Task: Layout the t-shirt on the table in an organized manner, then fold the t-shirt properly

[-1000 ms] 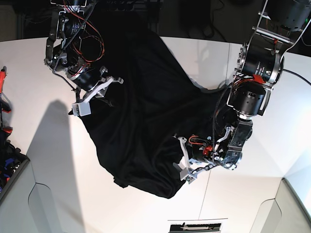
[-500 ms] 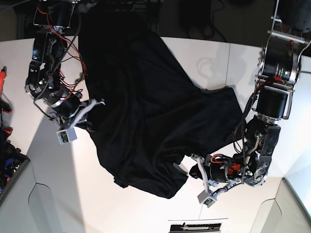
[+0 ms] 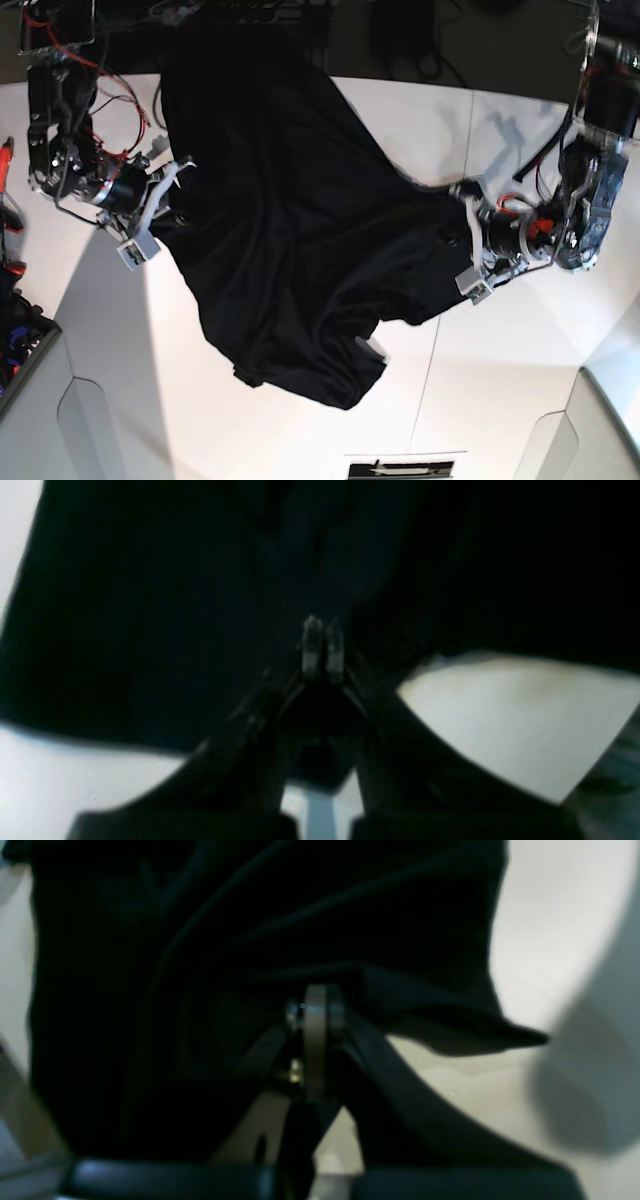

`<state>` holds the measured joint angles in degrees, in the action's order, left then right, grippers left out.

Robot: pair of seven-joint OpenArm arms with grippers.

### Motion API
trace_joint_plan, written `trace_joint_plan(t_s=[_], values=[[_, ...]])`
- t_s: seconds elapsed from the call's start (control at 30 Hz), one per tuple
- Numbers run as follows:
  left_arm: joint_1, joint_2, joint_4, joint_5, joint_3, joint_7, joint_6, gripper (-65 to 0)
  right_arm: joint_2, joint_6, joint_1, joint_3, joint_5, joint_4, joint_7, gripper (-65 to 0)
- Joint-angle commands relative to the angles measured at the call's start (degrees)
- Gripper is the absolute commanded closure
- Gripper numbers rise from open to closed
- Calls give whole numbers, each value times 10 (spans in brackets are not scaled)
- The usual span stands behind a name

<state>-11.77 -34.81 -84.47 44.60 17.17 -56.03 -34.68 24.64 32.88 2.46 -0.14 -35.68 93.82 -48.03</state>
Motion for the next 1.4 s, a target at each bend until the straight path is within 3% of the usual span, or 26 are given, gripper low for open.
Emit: trace_joint_plan(t_s=[0.0, 0.23, 0.37, 0.57, 0.9, 1.17, 1.37], values=[[1, -9, -40, 10, -18, 11, -3, 0, 14, 3, 5, 4, -14, 16, 10, 0], [101, -2, -189, 13, -33, 12, -16, 0, 10, -1, 9, 5, 19, 21, 41, 0], [154, 47, -243, 12, -33, 15, -17, 0, -17, -1, 17, 5, 60, 7, 96, 0], [187, 142, -254, 6, -17, 17, -20, 0, -76, -12, 75, 5, 133, -50, 126, 0], [186, 211, -213, -42, 79, 38, -20, 0, -160, -18, 209, 5, 237, -254, 188, 0], [181, 228, -132, -149, 62, 61, 11, 0, -153, -18, 224, 5, 269, -319, 206, 0], [181, 222, -110, -185, -26, 61, 24, 0, -120, -18, 224, 5, 250, -319, 190, 0]])
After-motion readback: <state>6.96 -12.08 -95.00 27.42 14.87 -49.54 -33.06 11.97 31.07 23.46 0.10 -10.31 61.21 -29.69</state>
